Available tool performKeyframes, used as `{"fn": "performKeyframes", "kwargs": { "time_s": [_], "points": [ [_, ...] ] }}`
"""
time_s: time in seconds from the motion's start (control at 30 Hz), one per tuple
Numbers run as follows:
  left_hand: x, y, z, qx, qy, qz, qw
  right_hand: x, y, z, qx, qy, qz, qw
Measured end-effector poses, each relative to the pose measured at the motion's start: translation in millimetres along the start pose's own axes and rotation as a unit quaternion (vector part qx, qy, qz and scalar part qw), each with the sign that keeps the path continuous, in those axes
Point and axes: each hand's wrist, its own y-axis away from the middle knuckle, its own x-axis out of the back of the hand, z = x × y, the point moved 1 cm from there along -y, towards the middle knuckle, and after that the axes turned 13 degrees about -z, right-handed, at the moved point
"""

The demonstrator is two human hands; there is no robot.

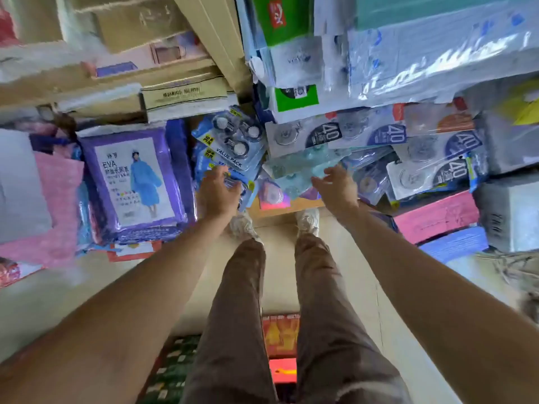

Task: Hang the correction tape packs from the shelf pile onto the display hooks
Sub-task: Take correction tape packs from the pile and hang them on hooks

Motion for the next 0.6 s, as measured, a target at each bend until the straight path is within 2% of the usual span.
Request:
{"fn": "performKeyframes", "kwargs": {
  "time_s": [0.07,0.13,0.3,0.47,0.6],
  "points": [
    [-8.4,-10.9,-10.2,-0.021,-0.033,0.026,0.999,-6.8,-7.8,8.3,-0.036,-0.077,0.029,0.996],
    [-18.1,-16.0,-26.8,-0.057,-0.089,0.019,0.994,-13.1,-10.2,14.8,-0.064,-0.174,0.022,0.982],
    [-24.0,-20.1,-46.9,-0.121,-0.143,0.008,0.982,-21.4,-32.1,10.6,-0.062,-0.379,0.010,0.923],
    [-23.1,-19.5,-49.7,-0.134,-0.103,0.007,0.986,-22.9,-39.4,-4.6,-0.082,-0.469,-0.026,0.879],
    [-18.2,-16.0,-52.1,-0.152,-0.095,-0.001,0.984,-16.7,-31.9,-6.8,-0.072,-0.495,-0.048,0.865]
  ]
}}
